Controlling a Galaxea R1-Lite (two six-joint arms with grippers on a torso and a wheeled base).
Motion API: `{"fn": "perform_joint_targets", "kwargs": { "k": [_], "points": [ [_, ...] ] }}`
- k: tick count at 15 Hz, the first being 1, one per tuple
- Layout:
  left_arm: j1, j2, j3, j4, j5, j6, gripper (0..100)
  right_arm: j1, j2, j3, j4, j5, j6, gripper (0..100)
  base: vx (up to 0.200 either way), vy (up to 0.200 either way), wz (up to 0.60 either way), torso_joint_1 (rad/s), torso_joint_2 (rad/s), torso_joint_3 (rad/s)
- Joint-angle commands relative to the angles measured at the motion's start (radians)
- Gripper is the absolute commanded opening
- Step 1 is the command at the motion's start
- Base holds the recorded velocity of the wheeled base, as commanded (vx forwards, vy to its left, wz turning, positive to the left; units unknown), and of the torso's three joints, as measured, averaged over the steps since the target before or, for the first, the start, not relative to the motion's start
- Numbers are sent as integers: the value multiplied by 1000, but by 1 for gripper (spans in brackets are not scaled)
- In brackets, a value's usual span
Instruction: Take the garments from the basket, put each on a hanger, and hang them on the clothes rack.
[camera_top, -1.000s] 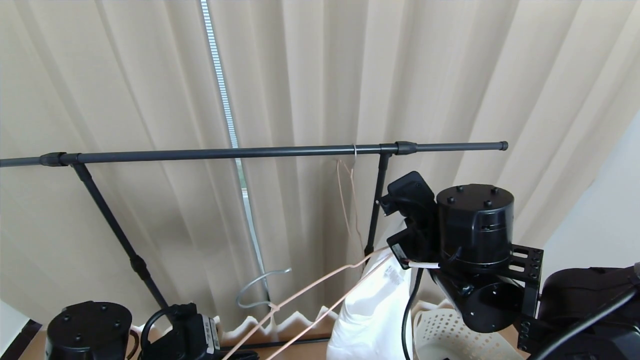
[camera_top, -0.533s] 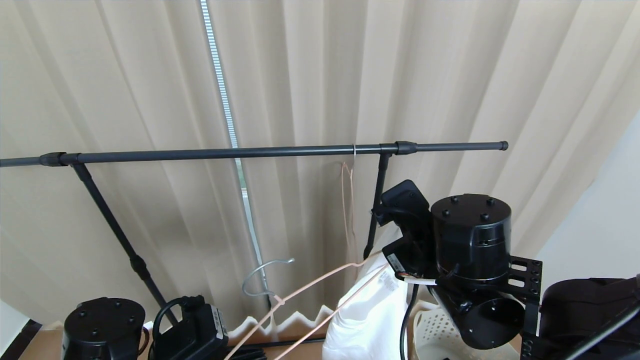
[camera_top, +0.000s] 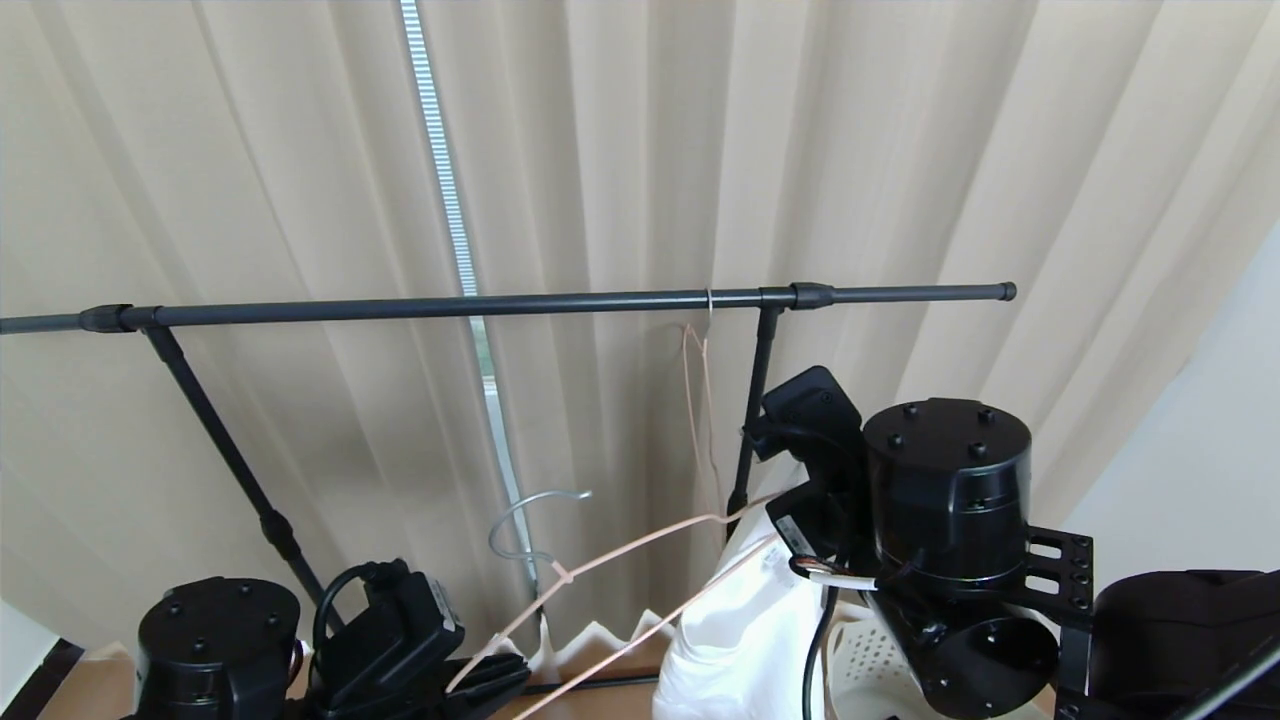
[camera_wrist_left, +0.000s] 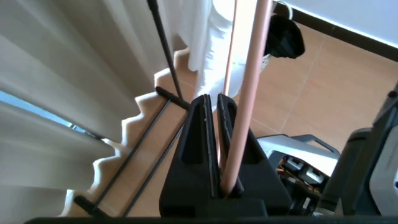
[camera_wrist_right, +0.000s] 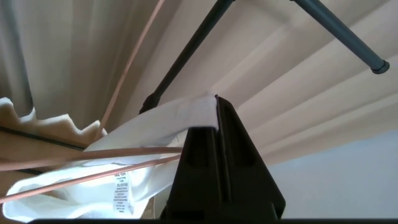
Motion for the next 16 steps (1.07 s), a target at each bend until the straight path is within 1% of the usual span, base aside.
{"fn": "perform_joint_targets", "kwargs": {
  "k": [1, 3, 4, 5, 7, 10, 14, 16],
  "points": [
    [0, 6, -17, 0, 35, -4, 0, 7, -6, 2, -20, -6, 0, 0, 0, 0, 0, 0, 0, 0],
    [0, 18, -28, 0, 55, -18, 0, 22, 1, 2, -58, -35, 1, 0, 0, 0, 0, 0, 0, 0],
    [0, 30, -32, 0, 76, -24, 0, 28, 11, 2, -100, -84, 0, 0, 0, 0, 0, 0, 0, 0],
    [0, 38, -37, 0, 95, -25, 0, 28, 19, 0, -120, -116, 0, 0, 0, 0, 0, 0, 0, 0],
    [0, 50, -54, 0, 133, -34, 0, 28, 31, -1, -163, -157, -3, 0, 0, 0, 0, 0, 0, 0],
    [-3, 59, -90, 0, 176, -99, 0, 54, 33, 6, -167, -168, -3, 0, 0, 0, 0, 0, 0, 0],
    [-35, 72, -104, 0, 210, -119, 0, 111, 53, 16, -169, -168, 0, 0, 0, 0, 0, 0, 0, 0],
    [-37, 76, -104, 0, 221, -119, 0, 131, 57, 16, -169, -167, 0, 0, 0, 0, 0, 0, 0, 0]
  ]
}}
